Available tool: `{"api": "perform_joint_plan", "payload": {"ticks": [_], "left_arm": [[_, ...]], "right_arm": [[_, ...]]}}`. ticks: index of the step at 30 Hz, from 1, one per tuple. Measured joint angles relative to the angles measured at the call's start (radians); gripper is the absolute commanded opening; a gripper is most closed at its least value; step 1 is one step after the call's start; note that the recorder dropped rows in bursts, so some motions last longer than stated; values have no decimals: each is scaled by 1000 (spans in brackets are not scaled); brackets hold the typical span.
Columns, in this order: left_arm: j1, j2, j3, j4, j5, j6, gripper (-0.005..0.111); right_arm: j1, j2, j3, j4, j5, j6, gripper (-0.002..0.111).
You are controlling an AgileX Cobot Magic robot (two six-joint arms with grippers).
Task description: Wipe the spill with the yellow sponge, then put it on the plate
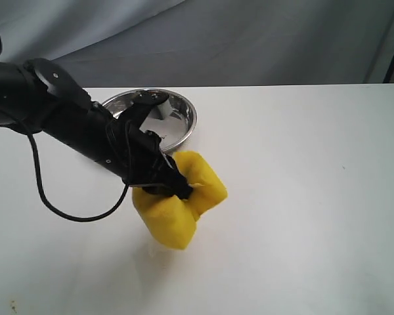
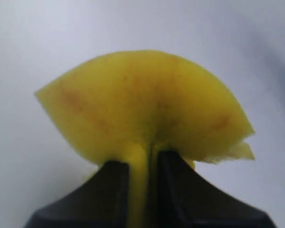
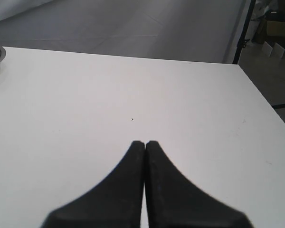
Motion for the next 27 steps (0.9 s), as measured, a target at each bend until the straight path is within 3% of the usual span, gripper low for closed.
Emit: {"api": "perform_joint_plan", "payload": {"ticks": [11,22,27], "left_arm": [[-122,164,15,-140,21,65,0],[-83,168,15,-43,21,33,0],[-34,168,15,-26,21,23,0]], "right_arm": [[0,0,0,0,0,0,0],[0,0,0,0,0,0,0],[0,0,0,0,0,0,0]]}}
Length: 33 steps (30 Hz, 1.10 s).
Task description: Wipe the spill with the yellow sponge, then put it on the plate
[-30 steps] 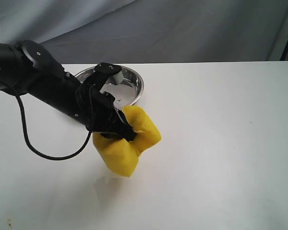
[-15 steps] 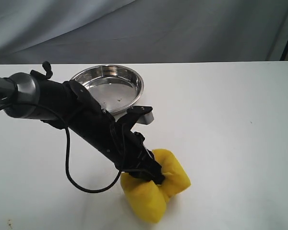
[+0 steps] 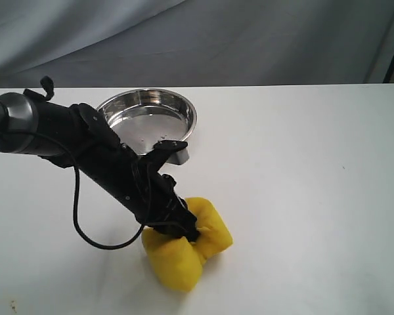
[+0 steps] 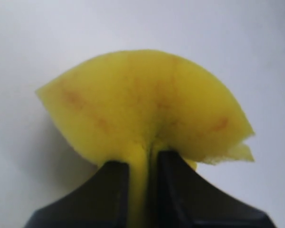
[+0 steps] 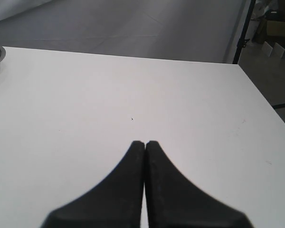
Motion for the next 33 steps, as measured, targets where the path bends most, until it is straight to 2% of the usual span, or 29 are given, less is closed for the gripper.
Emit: {"api": "perform_joint_plan", "payload": {"ticks": [9,20,27,33], "left_arm": [[144,0,0,90,0,-83,0],[339,0,0,102,2,-99,0],[353,-22,0,118,-5,-99,0],[357,-129,0,125,-34,-99,0]], "right_arm": [[0,0,0,0,0,0,0],[0,0,0,0,0,0,0],[0,0,0,0,0,0,0],[0,0,0,0,0,0,0]]}}
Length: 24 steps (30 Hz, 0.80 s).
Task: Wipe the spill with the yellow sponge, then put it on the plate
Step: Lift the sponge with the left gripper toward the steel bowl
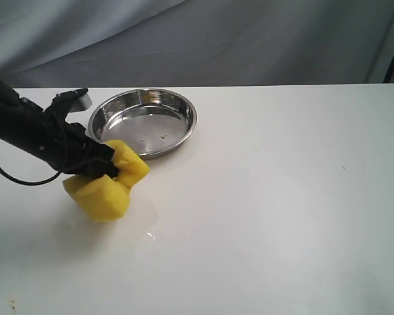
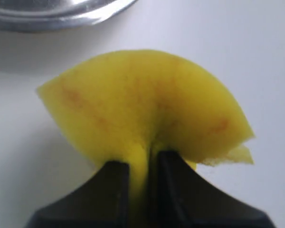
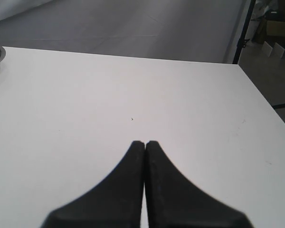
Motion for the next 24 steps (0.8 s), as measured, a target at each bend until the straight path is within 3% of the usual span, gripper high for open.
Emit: {"api": "perform_joint_plan", "payload": {"ticks": [8,18,24], "left_arm": [[0,-120,0,2,-97,0,0],[0,-136,0,20,-246,7,0],[0,-136,0,20,-410,40,0]], "right_arm": [[0,0,0,0,0,0,0],[0,0,0,0,0,0,0],[0,0,0,0,0,0,0]]}}
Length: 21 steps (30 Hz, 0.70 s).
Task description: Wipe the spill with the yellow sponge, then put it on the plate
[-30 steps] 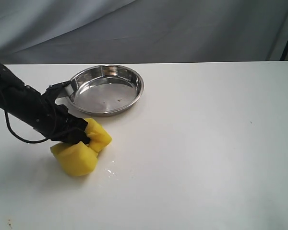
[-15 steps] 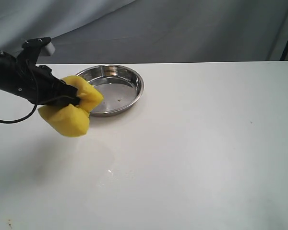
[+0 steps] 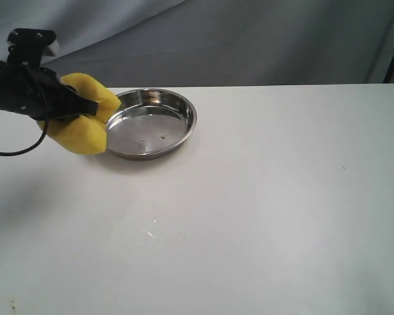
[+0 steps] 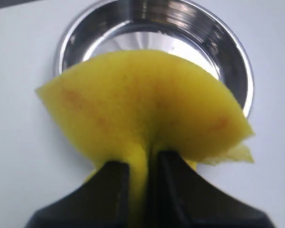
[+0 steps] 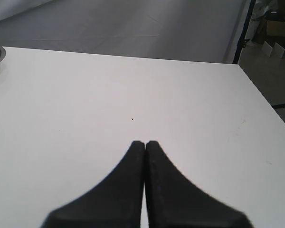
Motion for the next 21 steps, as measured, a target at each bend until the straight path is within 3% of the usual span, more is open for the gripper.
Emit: {"api": "perform_joint_plan", "payload": {"ticks": [10,21], "left_arm": [[0,0,0,0,-262,4,0],[0,0,0,0,-300,6,0]], "right_arm": [[0,0,0,0,0,0,0],[0,0,0,0,0,0,0]]}}
